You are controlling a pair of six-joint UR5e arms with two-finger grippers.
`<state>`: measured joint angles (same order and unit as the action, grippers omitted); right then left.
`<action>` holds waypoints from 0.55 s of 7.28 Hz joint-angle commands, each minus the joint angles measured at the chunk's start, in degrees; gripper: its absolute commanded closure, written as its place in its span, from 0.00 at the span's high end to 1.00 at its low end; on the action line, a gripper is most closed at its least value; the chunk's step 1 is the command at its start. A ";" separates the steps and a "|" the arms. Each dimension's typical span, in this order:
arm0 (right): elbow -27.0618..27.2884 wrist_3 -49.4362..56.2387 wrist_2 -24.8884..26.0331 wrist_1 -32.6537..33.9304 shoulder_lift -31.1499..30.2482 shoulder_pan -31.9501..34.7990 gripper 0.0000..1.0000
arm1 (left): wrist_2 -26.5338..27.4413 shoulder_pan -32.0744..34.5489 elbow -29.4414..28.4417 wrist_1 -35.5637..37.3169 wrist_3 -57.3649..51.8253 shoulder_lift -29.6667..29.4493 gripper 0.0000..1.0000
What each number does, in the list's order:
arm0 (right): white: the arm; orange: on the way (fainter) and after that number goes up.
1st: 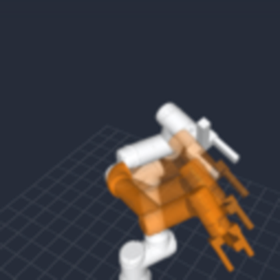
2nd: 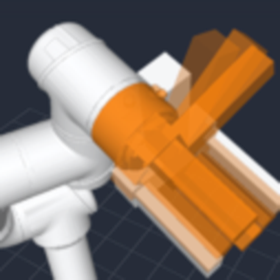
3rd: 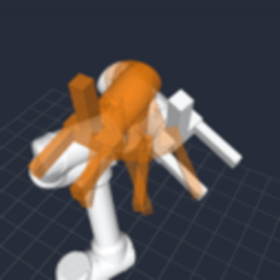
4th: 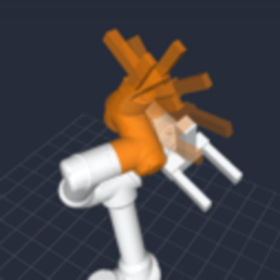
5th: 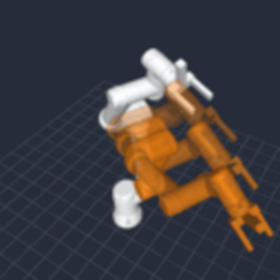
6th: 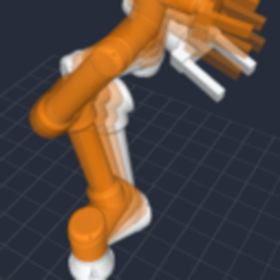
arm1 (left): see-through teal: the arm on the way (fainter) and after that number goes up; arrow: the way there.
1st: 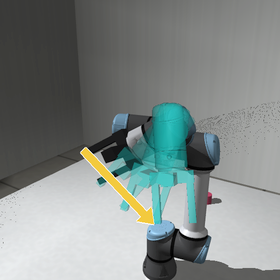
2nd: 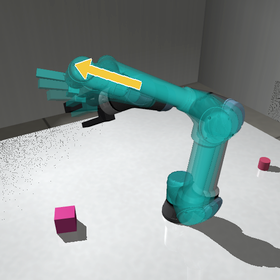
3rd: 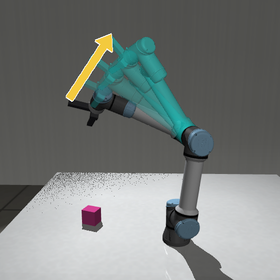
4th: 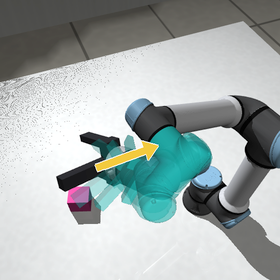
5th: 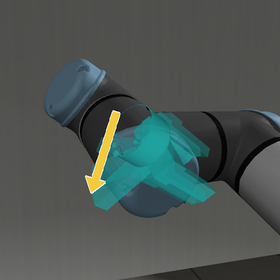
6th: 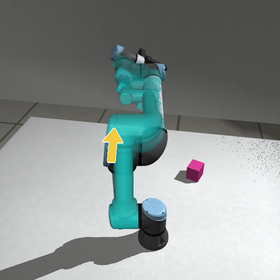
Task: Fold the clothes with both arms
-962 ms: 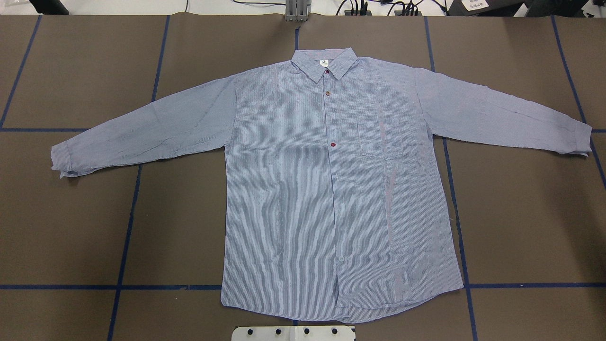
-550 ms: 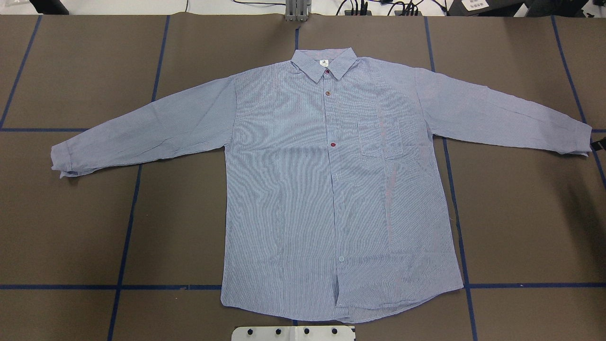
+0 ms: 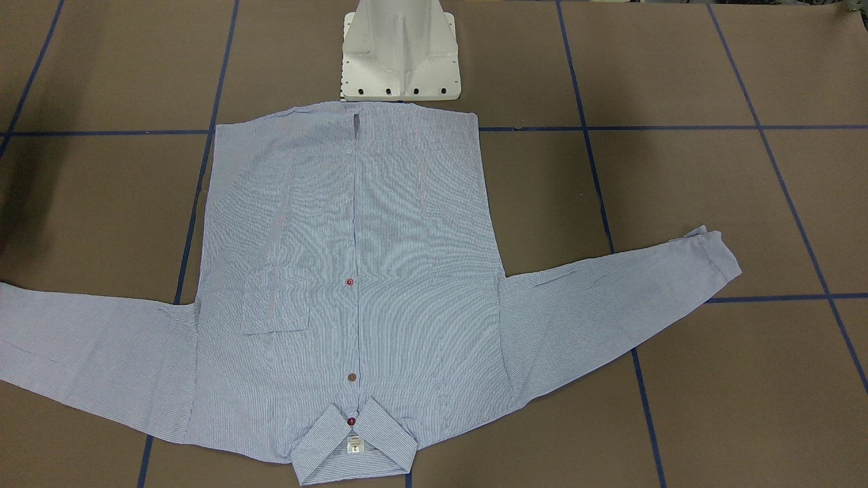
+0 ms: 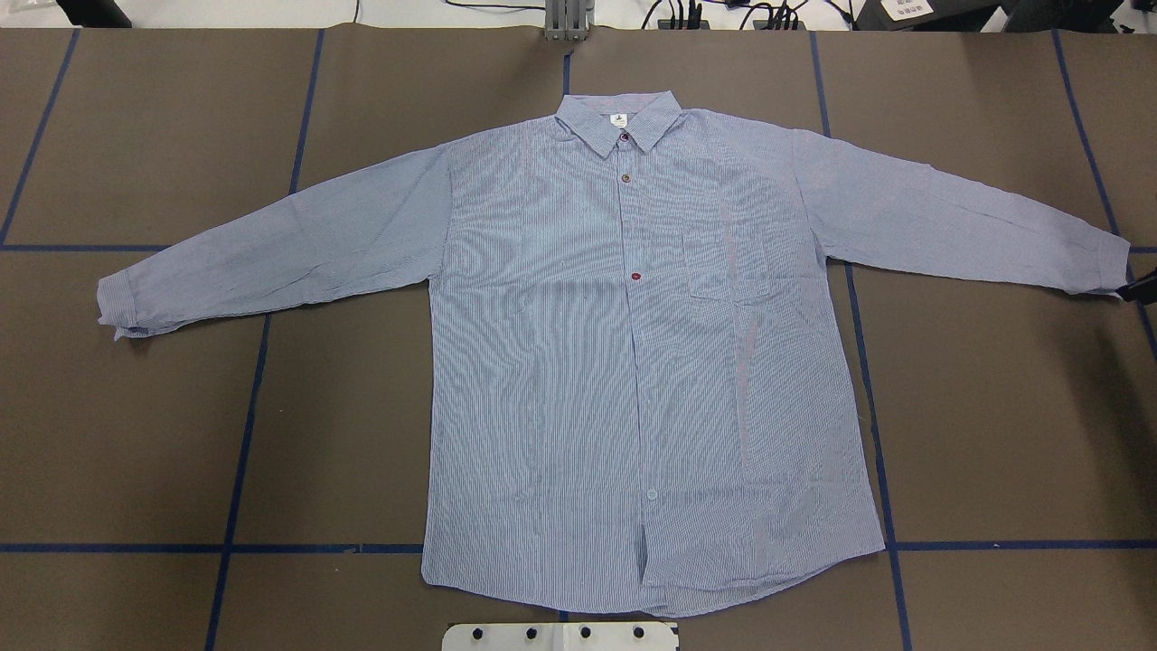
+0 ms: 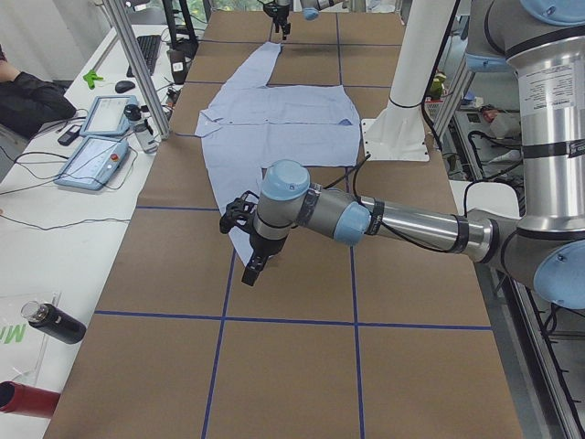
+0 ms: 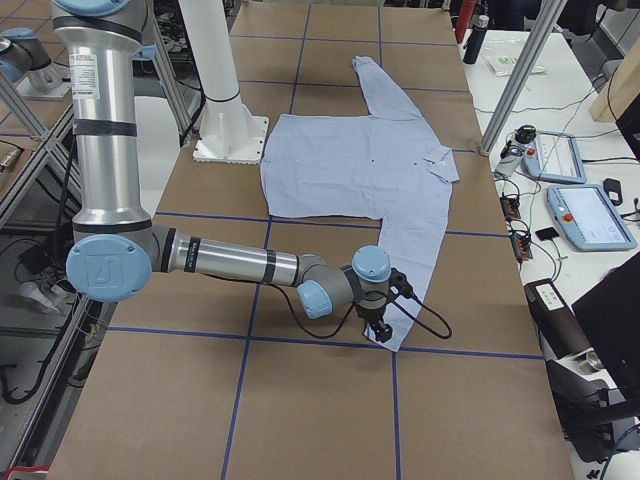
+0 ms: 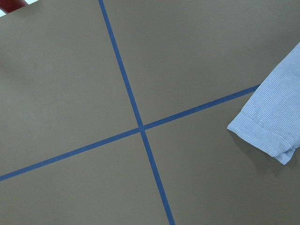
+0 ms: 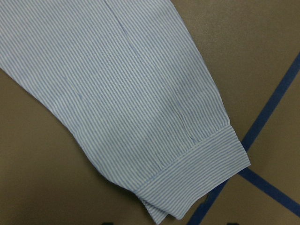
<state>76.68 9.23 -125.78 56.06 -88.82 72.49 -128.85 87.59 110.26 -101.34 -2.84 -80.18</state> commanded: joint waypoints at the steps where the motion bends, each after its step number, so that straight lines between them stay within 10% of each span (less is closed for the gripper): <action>1: -1.53 2.46 1.67 -0.86 1.28 -1.21 0.77 | 0.00 0.04 0.04 0.00 -0.06 0.02 1.00; 4: -2.49 2.81 1.59 -0.86 0.67 -1.30 0.74 | 0.00 0.04 0.05 0.00 -0.15 0.11 1.00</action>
<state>74.89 11.94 -124.21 55.21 -88.05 71.29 -128.89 87.67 110.30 -101.34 -2.96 -80.10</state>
